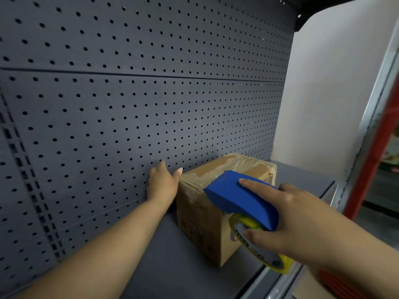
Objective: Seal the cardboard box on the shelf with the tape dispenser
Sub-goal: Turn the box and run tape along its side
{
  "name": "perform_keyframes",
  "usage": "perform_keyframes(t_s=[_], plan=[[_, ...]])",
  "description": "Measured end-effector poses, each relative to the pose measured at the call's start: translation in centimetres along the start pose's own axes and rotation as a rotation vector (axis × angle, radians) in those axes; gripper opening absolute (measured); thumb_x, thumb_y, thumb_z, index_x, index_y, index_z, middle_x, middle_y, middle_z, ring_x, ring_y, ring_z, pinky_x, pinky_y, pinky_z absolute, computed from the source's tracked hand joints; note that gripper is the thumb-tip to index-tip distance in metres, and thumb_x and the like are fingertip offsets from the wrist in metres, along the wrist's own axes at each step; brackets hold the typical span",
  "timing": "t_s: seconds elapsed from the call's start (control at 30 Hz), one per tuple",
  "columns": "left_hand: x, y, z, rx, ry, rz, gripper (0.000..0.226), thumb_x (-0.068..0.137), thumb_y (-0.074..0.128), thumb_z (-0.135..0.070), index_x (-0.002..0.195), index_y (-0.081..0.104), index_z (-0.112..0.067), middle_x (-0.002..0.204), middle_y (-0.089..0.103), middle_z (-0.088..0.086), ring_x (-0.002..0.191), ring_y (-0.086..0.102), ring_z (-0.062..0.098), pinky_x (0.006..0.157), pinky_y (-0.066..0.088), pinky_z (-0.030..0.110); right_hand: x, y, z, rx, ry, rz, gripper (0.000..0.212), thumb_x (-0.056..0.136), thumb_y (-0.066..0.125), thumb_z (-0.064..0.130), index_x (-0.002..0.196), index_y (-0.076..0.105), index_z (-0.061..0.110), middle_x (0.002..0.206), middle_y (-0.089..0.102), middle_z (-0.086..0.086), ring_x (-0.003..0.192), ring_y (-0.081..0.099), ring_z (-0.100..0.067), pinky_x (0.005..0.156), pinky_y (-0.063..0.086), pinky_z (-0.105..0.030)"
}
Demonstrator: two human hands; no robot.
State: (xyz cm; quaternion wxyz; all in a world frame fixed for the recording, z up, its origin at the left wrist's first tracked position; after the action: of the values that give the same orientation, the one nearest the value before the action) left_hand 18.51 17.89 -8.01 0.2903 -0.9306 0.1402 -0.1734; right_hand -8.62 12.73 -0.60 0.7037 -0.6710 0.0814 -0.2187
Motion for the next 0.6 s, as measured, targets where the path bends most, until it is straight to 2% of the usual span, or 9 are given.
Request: perform_keyframes(t_s=[0.07, 0.1, 0.17, 0.23, 0.3, 0.4, 0.5, 0.6], plan=[[-1.4, -0.7, -0.5, 0.015, 0.358, -0.133, 0.046, 0.094, 0.046, -0.03, 0.137, 0.044, -0.011, 0.139, 0.048, 0.009, 0.126, 0.046, 0.024, 0.1, 0.036, 0.03, -0.1, 0.0, -0.1, -0.001, -0.002, 0.005, 0.081, 0.07, 0.046, 0.072, 0.135, -0.001, 0.059, 0.091, 0.036, 0.01, 0.083, 0.043, -0.011, 0.066, 0.033, -0.018], [-2.0, -0.8, -0.8, 0.001, 0.491, -0.106, 0.042, 0.095, 0.044, -0.028, 0.134, 0.049, -0.013, 0.137, 0.052, 0.006, 0.126, 0.047, 0.019, 0.101, 0.033, 0.025, -0.2, 0.0, -0.3, 0.004, -0.004, 0.007, 0.081, 0.07, 0.046, 0.072, 0.135, -0.001, 0.059, 0.092, 0.037, 0.01, 0.084, 0.043, -0.011, 0.066, 0.032, -0.018], [-2.8, -0.4, -1.4, 0.038, 0.64, 0.077, 0.047, 0.096, 0.031, -0.041, 0.133, 0.049, -0.019, 0.139, 0.051, -0.001, 0.13, 0.04, 0.007, 0.108, 0.024, 0.022, -0.3, 0.1, -0.5, 0.019, -0.011, 0.007, 0.082, 0.071, 0.048, 0.072, 0.136, 0.001, 0.059, 0.097, 0.04, 0.008, 0.088, 0.045, -0.012, 0.07, 0.033, -0.018], [-3.2, 0.5, -1.2, 0.136, 0.731, 0.231, 0.075, 0.085, 0.006, -0.065, 0.135, 0.046, -0.027, 0.142, 0.047, -0.009, 0.129, 0.029, -0.003, 0.112, 0.015, 0.022, -0.4, 0.2, -0.8, 0.036, -0.02, 0.002, 0.083, 0.071, 0.05, 0.071, 0.137, 0.001, 0.058, 0.102, 0.043, 0.005, 0.093, 0.049, -0.015, 0.074, 0.036, -0.02], [-3.1, 1.3, -0.3, 0.182, 0.75, 0.236, 0.09, 0.077, -0.01, -0.072, 0.134, 0.046, -0.032, 0.142, 0.046, -0.014, 0.129, 0.028, -0.005, 0.111, 0.013, 0.021, -0.4, 0.4, -0.9, 0.052, -0.029, 0.014, 0.084, 0.071, 0.051, 0.069, 0.137, 0.0, 0.058, 0.104, 0.042, 0.004, 0.095, 0.049, -0.015, 0.075, 0.038, -0.02], [-3.0, 2.0, 0.5, 0.175, 0.727, 0.166, 0.088, 0.079, -0.012, -0.069, 0.131, 0.05, -0.034, 0.139, 0.051, -0.013, 0.131, 0.036, 0.0, 0.111, 0.021, 0.024, -0.5, 0.9, -1.1, 0.067, -0.04, 0.033, 0.087, 0.07, 0.052, 0.069, 0.137, -0.003, 0.058, 0.101, 0.039, 0.003, 0.093, 0.051, -0.017, 0.079, 0.045, -0.023], [-2.9, 2.3, 0.5, 0.143, 0.705, 0.116, 0.082, 0.085, -0.007, -0.064, 0.125, 0.057, -0.032, 0.132, 0.058, -0.011, 0.129, 0.045, 0.008, 0.104, 0.024, 0.021, -0.6, 1.4, -1.4, 0.055, -0.061, 0.036, 0.089, 0.071, 0.051, 0.069, 0.135, -0.01, 0.058, 0.102, 0.036, 0.003, 0.092, 0.052, -0.017, 0.081, 0.048, -0.025], [-3.1, 2.5, 0.3, 0.106, 0.671, 0.097, 0.067, 0.09, 0.008, -0.048, 0.121, 0.062, -0.026, 0.128, 0.062, -0.007, 0.124, 0.048, 0.009, 0.106, 0.029, 0.029, -0.8, 1.6, -1.7, 0.05, -0.088, 0.054, 0.092, 0.07, 0.051, 0.066, 0.134, -0.015, 0.057, 0.1, 0.032, 0.003, 0.093, 0.051, -0.019, 0.081, 0.048, -0.027]])
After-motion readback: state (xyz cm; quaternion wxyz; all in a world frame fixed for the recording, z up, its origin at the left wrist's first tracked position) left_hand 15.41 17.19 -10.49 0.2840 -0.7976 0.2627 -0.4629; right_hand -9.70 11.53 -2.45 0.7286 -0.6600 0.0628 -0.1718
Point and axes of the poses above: each hand's wrist, its own x-axis towards the middle knuckle, its own y-axis out of the palm, z = x × y, the point moved 1 cm from there along x, towards the middle knuckle
